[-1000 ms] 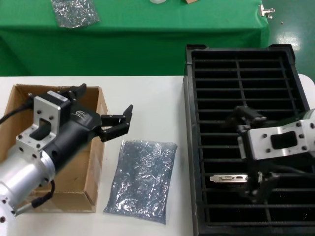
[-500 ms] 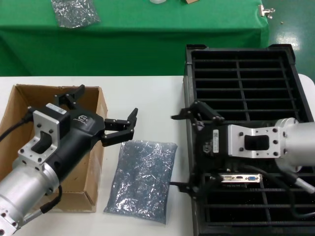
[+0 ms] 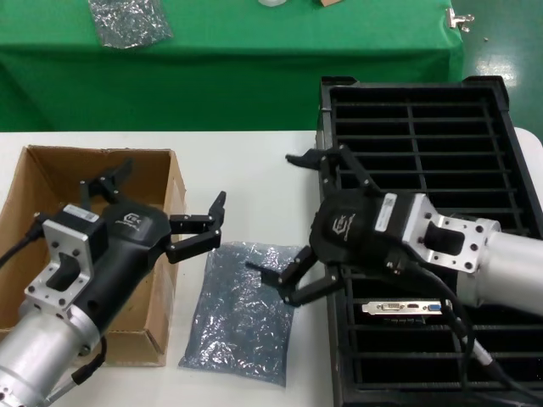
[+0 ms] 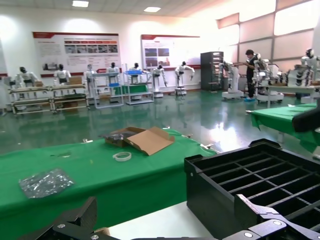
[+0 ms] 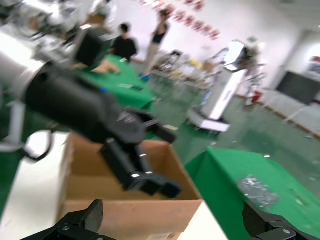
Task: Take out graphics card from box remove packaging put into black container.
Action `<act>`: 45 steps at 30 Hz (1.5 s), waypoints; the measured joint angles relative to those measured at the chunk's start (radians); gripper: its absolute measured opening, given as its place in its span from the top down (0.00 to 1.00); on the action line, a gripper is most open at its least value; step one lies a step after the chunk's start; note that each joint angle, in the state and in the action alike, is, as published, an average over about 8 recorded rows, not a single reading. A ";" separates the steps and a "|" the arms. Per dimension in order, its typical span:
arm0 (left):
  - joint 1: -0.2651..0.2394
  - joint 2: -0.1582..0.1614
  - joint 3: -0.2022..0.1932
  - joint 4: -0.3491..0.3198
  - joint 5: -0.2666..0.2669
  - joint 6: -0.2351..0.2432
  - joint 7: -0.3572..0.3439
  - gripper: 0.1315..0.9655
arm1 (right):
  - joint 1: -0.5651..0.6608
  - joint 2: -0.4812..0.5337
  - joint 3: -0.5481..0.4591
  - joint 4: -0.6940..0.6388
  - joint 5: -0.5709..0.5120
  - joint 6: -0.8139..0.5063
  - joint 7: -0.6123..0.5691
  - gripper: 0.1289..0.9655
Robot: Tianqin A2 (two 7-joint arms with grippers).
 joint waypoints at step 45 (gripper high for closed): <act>0.178 -0.081 0.092 0.163 -0.547 -0.465 0.413 0.00 | -0.602 -0.258 0.395 -0.141 0.345 0.748 -0.301 0.00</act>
